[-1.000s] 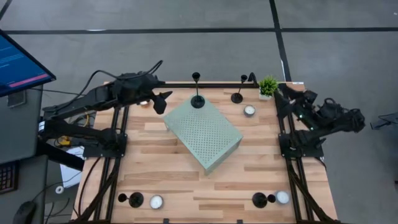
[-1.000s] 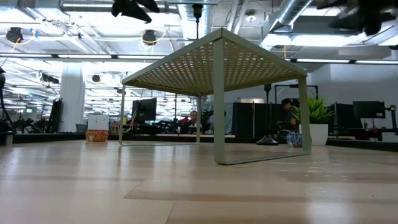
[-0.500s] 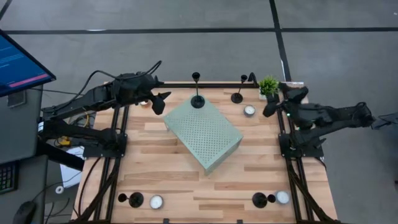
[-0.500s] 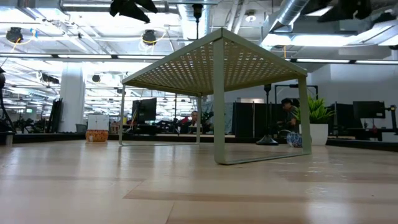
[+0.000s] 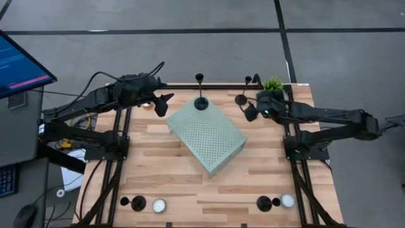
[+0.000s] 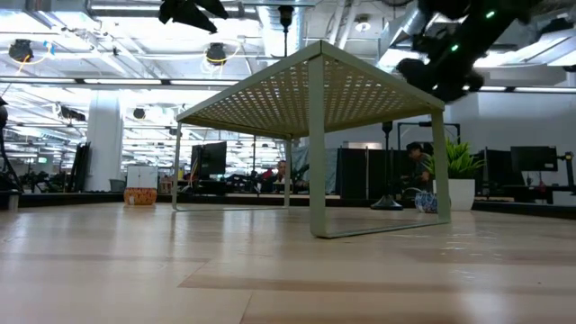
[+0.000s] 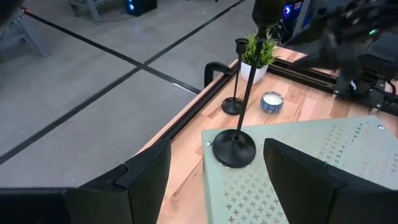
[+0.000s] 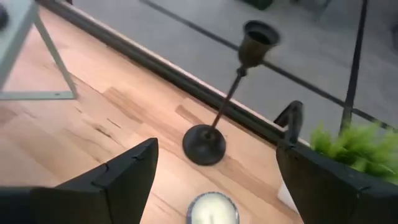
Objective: Pick & Place candle stick holders
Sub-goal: Put the top right black candle holder on the shelf
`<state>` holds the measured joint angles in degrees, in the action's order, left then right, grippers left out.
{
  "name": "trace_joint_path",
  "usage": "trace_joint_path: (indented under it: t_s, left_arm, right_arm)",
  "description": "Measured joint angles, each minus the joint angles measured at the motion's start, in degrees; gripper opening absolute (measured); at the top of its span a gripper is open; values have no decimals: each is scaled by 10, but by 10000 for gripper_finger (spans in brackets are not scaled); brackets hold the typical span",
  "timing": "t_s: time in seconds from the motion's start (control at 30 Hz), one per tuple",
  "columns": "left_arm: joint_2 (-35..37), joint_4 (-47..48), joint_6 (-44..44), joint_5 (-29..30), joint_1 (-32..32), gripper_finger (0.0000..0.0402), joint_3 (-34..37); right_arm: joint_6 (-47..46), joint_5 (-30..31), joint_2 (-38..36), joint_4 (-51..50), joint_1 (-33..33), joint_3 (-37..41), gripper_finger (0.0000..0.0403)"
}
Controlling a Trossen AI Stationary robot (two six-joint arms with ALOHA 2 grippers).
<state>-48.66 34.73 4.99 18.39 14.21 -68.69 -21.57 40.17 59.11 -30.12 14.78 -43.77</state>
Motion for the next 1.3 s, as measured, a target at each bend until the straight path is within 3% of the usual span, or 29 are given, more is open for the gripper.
trace_joint_path:
  t_s: [0.37,0.63,0.8,0.97,1.3]
  left_arm:
    - [0,0,0,0,0,258,0]
    - [0,0,0,0,0,258,0]
    - [0,0,0,0,0,258,0]
    - [0,-1,0,0,0,258,0]
    - [0,-13,4,0,0,258,0]
  right_arm:
    - [35,-151,68,116,140,0,317]
    - [96,-164,92,167,154,5,317]
    - [78,-163,62,245,154,75,317]
    - [123,-180,44,359,154,140,317]
    - [130,-196,130,510,190,187,317]
